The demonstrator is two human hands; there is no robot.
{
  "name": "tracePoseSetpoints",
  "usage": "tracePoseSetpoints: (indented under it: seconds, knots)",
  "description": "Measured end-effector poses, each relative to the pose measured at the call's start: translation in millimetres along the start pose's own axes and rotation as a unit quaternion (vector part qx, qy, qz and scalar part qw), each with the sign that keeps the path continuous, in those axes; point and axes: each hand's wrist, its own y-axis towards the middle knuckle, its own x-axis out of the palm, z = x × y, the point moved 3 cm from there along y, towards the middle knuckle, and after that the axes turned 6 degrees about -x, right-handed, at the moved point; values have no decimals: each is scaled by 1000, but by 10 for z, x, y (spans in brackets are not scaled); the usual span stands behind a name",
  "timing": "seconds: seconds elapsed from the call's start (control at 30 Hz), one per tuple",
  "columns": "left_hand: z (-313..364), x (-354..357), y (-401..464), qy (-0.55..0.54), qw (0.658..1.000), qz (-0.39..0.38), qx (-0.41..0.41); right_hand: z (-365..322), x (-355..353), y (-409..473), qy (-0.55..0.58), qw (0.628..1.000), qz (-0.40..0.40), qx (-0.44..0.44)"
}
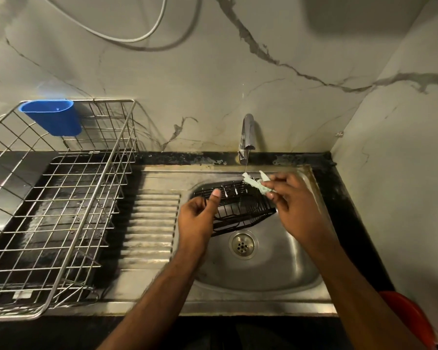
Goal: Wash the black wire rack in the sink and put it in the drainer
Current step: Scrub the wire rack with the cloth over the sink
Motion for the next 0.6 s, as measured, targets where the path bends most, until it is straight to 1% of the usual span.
tracePoseSetpoints:
  seconds: [0.07, 0.1, 0.17, 0.2, 0.23, 0.3, 0.33, 0.4, 0.43, 0.47, 0.53, 0.6]
  knots:
    - [84, 13, -38, -20, 1000, 3, 10, -28, 7, -31, 48, 998, 29, 7]
    - [100, 19, -46, -33, 999, 5, 6, 3, 17, -49, 57, 997, 38, 39]
    - [111, 14, -44, -61, 998, 10, -13, 107, 43, -85, 74, 987, 61, 128]
    - [103, 9, -34, -72, 997, 9, -18, 173, 36, -96, 91, 978, 85, 169]
    - [82, -2, -18, -79, 997, 8, -20, 222, 10, -101, 105, 969, 118, 192]
    - [86, -9, -15, -76, 997, 5, -24, 228, -56, -66, 129, 960, 163, 186]
    - [88, -4, -22, -72, 997, 0, -23, 219, -60, -42, 160, 957, 164, 179]
    - [97, 23, -46, -59, 998, -6, -20, 153, -31, 0, 240, 944, 134, 183]
    - [93, 32, -55, -54, 998, -9, -21, 130, -4, 3, 249, 943, 119, 184]
    - [86, 36, -61, -54, 998, -13, -23, 106, 7, -3, 238, 947, 114, 182]
    - [87, 24, -57, -65, 997, -21, -30, 91, 8, -33, 170, 965, 120, 158]
    - [96, 4, -49, -90, 995, -19, -40, 68, 9, -51, 144, 976, 102, 128]
